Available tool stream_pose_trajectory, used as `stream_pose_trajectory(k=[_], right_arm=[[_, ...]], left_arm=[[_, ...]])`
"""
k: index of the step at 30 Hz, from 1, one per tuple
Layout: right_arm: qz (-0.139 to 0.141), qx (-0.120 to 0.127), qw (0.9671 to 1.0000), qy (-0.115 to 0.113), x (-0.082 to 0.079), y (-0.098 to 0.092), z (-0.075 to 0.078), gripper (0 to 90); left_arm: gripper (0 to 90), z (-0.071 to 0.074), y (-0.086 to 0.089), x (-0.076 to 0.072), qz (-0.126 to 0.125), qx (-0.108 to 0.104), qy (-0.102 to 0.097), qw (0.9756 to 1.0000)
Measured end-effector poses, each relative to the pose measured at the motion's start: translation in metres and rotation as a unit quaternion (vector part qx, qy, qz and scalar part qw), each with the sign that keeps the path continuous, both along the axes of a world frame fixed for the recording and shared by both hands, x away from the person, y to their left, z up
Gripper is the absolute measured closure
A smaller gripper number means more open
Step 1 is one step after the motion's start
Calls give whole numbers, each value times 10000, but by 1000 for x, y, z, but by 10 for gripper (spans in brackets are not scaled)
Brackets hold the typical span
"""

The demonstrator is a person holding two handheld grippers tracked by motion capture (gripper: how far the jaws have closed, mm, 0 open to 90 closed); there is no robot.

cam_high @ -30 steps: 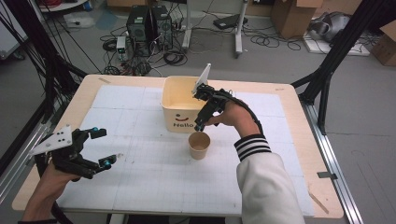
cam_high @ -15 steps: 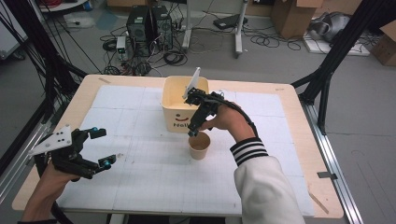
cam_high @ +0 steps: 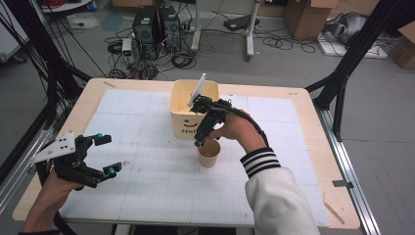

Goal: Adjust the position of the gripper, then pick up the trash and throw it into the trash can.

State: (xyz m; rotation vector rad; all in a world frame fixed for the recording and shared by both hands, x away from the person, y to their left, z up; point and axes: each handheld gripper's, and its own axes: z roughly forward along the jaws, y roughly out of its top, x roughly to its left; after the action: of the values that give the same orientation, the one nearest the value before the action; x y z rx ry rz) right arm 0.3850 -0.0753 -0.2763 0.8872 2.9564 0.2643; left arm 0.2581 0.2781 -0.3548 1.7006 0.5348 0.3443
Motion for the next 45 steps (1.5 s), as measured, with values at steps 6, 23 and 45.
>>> stream_pose_trajectory(k=[6, 23, 45], right_arm=[[21, -67, 10000, 14, 0, -1, 1, 2], [10, -20, 10000, 33, -1, -2, 0, 2], [30, 39, 10000, 63, -3, -1, -15, 2]], left_arm=[[17, 0, -1, 0, -5, -13, 7, 10000], [17, 0, -1, 0, 2, -16, 10, 10000], [18, -1, -1, 0, -24, -1, 26, 10000]])
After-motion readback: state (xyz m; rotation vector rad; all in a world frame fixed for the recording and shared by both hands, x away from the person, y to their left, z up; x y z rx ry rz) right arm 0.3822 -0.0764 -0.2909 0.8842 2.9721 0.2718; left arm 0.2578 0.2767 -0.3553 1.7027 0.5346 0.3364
